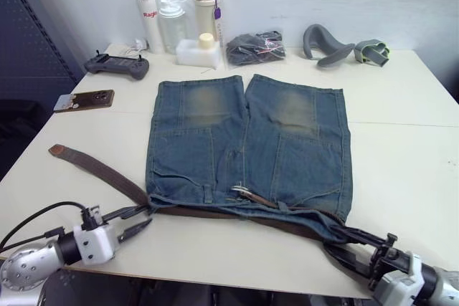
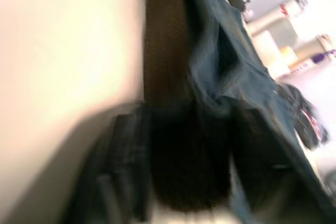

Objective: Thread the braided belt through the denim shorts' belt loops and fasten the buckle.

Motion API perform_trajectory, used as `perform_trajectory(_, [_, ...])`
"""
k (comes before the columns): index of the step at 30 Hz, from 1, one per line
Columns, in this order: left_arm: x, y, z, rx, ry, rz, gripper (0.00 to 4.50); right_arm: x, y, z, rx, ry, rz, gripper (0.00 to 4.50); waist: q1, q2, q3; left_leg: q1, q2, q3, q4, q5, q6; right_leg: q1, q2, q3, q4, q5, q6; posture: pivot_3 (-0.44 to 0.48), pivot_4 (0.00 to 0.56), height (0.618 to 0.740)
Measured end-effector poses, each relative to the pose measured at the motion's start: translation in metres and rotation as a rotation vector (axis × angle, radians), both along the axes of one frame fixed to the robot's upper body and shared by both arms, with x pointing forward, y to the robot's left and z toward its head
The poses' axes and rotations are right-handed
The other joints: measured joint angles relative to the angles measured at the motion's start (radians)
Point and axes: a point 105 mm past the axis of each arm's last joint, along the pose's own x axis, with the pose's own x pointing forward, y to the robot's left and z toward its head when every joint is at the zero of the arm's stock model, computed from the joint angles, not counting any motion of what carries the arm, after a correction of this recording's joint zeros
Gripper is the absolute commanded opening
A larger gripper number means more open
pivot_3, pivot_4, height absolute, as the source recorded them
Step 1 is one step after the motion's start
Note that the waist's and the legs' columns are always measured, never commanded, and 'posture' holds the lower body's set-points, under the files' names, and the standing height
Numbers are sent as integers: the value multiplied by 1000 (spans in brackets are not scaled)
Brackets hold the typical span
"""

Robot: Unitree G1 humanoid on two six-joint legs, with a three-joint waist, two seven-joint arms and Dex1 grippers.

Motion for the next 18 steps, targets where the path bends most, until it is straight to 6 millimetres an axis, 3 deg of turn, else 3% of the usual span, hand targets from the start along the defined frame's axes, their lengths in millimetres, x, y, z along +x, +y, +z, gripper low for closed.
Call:
perform_trajectory(1, [-1,7,2,-13,-7,31,2940,0,-6,2,-10,-9,-7,3816,0,-2,-2,0,1,1,1,-1,0,0,-1,-2,0,-1,0,0,150,631])
perform_trajectory(2, [0,19,4,-25,-11,84,3649,0,-15,4,-21,-18,-24,4495,0,-4,-5,0,1,1,2,-3,1,0,-2,-4,0,-1,-1,0,150,631])
perform_trajectory(4, [2,40,9,-41,-25,188,4474,1,-27,5,-30,-24,-58,4500,2,-5,-9,0,1,1,3,-6,2,1,-2,-5,1,-4,-6,0,150,631])
perform_trajectory(10, [13,117,23,-148,-66,625,4474,25,-79,10,-46,-42,-285,4500,-1,-7,-11,5,-3,1,5,-11,8,4,-2,2,5,-7,-11,0,150,631])
perform_trajectory(12, [28,121,34,-208,-99,672,4474,46,-93,17,-34,-55,-374,4500,-1,-6,-10,6,-3,1,6,-11,8,6,-1,2,5,-6,-11,0,150,631])
perform_trajectory(14, [53,113,52,-286,-141,671,4474,76,-104,35,20,-98,-468,4500,0,-3,-8,5,-4,1,6,-10,8,5,1,3,6,-6,-10,0,150,631])
perform_trajectory(18, [94,65,86,-453,-119,532,4474,116,-94,66,135,-124,-489,4500,2,4,-8,6,-4,-3,4,-9,4,5,1,7,13,3,8,0,150,631])
